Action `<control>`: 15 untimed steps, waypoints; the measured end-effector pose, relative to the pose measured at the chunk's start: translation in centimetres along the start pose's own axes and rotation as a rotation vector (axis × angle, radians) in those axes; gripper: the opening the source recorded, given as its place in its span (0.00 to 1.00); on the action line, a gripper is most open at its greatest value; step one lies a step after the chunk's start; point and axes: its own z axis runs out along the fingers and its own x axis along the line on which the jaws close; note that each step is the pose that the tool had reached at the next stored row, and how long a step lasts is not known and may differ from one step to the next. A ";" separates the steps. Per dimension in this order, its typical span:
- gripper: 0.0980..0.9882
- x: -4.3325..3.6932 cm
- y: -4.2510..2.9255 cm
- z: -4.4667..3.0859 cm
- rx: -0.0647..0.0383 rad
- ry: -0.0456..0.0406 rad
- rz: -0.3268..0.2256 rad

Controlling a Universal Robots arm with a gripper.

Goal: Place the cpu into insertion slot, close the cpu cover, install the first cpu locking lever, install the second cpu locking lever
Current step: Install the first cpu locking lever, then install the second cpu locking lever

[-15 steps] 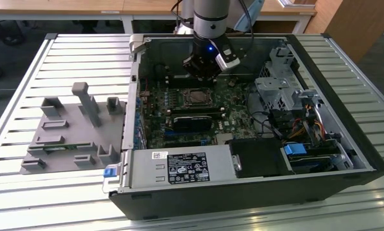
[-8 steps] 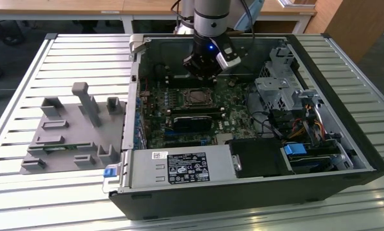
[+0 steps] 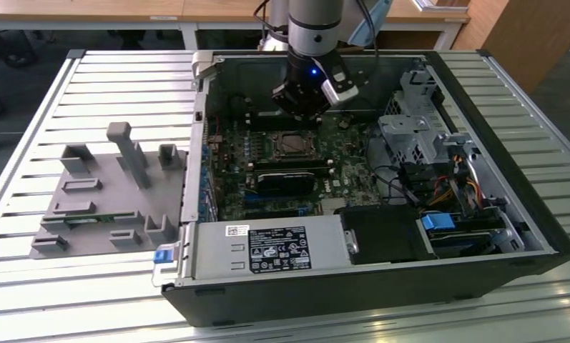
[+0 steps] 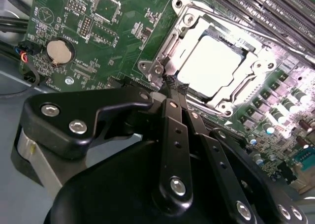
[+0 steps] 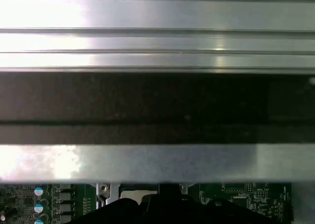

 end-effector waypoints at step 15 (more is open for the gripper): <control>0.01 -0.06 -0.61 -0.01 0.000 0.0000 0.000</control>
